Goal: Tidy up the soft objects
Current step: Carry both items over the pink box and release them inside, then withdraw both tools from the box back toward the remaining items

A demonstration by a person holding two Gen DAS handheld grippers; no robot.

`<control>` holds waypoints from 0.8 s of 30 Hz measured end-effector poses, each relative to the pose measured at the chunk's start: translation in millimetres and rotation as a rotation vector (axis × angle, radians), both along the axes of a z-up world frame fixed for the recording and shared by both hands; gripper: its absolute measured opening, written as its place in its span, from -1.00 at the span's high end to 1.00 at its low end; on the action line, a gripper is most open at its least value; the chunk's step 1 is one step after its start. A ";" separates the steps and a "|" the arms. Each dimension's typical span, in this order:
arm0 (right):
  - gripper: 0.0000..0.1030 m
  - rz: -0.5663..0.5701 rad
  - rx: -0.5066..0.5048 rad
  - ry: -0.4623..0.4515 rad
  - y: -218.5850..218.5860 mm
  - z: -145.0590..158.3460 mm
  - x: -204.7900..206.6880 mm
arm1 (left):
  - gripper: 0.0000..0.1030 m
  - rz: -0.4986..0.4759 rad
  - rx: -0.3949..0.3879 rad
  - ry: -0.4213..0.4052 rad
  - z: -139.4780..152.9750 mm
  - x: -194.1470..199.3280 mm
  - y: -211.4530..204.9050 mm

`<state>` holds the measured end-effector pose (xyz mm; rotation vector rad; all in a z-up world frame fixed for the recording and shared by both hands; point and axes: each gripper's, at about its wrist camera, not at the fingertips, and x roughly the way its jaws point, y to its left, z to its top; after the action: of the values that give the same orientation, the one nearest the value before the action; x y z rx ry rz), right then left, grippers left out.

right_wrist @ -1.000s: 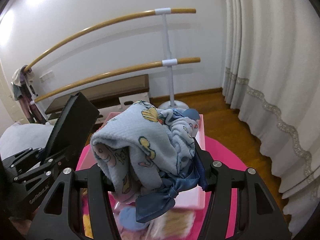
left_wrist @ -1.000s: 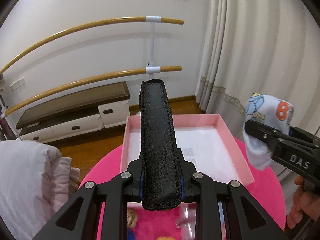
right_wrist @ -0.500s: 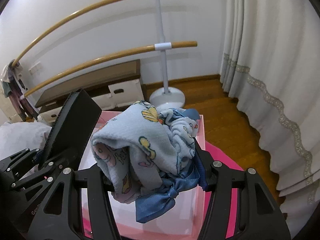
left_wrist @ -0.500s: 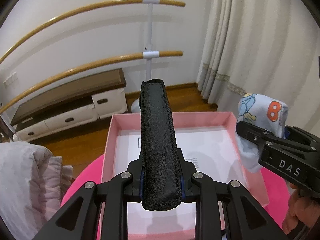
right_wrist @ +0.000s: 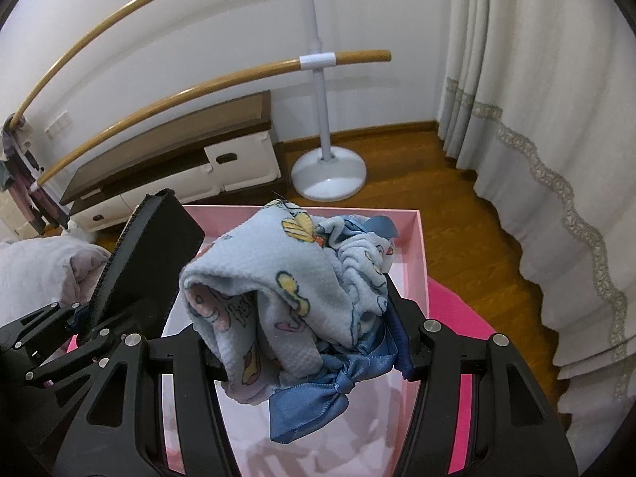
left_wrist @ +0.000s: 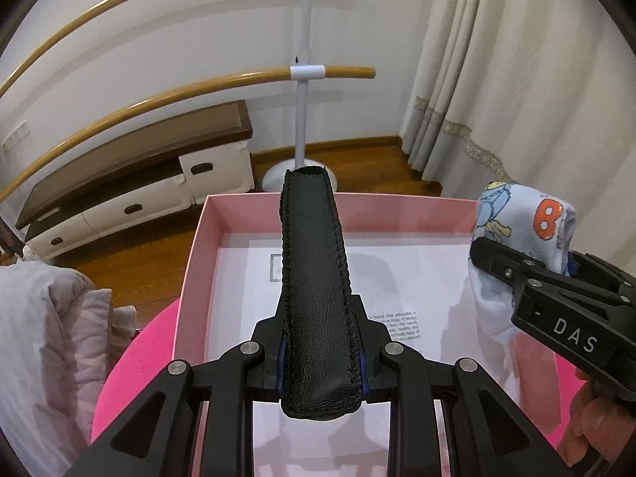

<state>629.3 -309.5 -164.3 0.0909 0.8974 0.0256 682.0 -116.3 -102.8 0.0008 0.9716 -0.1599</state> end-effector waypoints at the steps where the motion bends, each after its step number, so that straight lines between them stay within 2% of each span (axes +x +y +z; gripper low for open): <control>1: -0.06 0.000 -0.003 0.005 0.8 -1.4 1.7 | 0.54 0.002 0.002 0.006 -1.0 2.0 -1.1; 3: -0.08 0.001 -0.006 0.016 0.4 -3.9 6.6 | 0.51 0.003 0.012 0.015 -2.0 5.4 -3.3; 4: -0.14 0.004 -0.009 0.022 1.4 -5.1 9.4 | 0.39 0.001 0.021 0.020 -2.0 7.2 -4.6; 5: -0.24 0.006 -0.015 0.029 3.5 -6.7 9.7 | 0.14 0.005 0.026 0.021 -0.6 9.2 -5.6; 6: -0.29 0.006 -0.020 0.033 4.1 -7.5 10.6 | -0.03 0.010 0.028 0.015 1.8 7.9 -6.5; 7: -0.33 0.003 -0.021 0.031 4.3 -7.5 11.4 | -0.34 0.019 0.034 -0.001 6.7 9.0 -7.1; 8: -0.50 -0.001 -0.018 0.028 3.6 -7.3 11.1 | -0.50 0.025 0.038 -0.018 10.4 6.0 -7.3; 9: -0.65 -0.006 -0.014 0.024 2.4 -6.5 10.2 | -0.54 0.029 0.044 -0.033 13.2 1.4 -7.3; 10: -0.93 -0.023 -0.013 0.016 0.2 -4.4 8.1 | -0.58 0.034 0.049 -0.047 19.3 0.8 -7.6; 11: -1.00 -0.030 -0.009 0.007 -2.0 -2.9 6.4 | -0.65 0.037 0.048 -0.053 21.7 -1.9 -7.7; 14: -1.00 -0.042 0.028 -0.007 -9.5 3.3 -1.3 | -0.89 0.054 0.051 -0.090 33.0 -10.1 -5.0; 17: -1.00 -0.056 0.046 -0.026 -14.6 12.2 -11.7 | -1.00 0.062 0.057 -0.128 43.6 -29.7 -5.2; 24: -1.00 -0.062 0.046 -0.096 -13.1 48.5 -55.4 | -1.00 0.079 0.055 -0.210 69.8 -82.3 -5.8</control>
<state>573.9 -322.6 -115.8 0.1585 0.7974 -0.0070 599.7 -122.0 -33.0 0.0287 0.7645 -0.0586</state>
